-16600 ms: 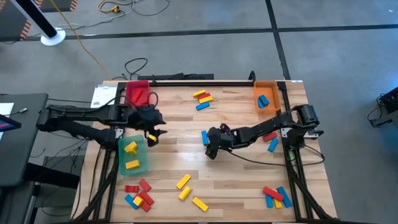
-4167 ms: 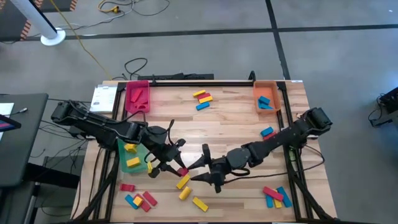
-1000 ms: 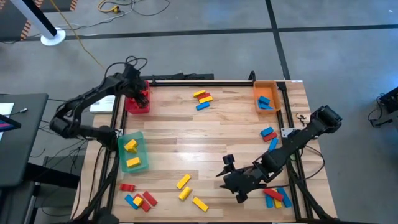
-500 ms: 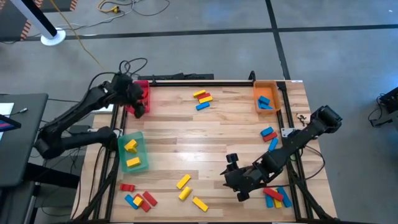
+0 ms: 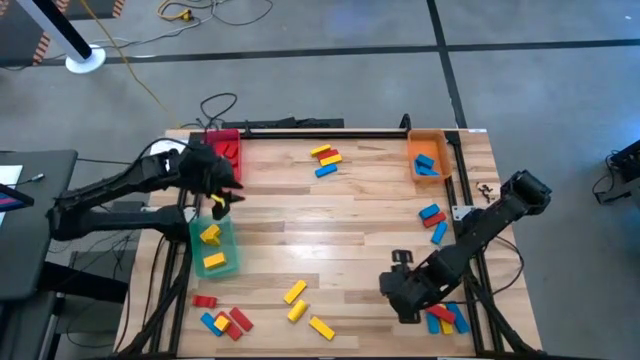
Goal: Sort blocks
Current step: Put the yellow block into the green bin
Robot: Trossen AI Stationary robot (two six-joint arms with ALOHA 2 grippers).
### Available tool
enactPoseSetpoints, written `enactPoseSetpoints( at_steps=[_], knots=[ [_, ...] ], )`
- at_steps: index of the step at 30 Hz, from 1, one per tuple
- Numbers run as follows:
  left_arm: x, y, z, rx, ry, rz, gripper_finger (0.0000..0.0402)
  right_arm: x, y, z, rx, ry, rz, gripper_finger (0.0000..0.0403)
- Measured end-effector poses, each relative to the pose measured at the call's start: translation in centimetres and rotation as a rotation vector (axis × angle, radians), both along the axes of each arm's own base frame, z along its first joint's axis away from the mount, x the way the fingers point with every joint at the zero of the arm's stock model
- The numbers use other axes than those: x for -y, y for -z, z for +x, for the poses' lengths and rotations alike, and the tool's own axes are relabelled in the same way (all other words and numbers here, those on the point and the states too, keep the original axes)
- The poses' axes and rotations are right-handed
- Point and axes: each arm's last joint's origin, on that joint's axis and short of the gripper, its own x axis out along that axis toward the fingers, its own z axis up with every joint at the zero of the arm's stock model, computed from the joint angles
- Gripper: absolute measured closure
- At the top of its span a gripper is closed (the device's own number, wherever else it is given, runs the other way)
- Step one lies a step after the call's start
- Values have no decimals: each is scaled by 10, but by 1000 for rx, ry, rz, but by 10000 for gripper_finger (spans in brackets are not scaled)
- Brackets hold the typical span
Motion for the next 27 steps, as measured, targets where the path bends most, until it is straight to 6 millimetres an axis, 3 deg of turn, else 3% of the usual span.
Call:
enactPoseSetpoints(
  at_steps=[15,27],
  knots=[
    [57,18,70,21,326,-31,225,-43,1,-48,-268,173,233,194],
    [93,60,122,-48,481,-9,225,-73,0,-88,-359,345,316,199]
  ],
)
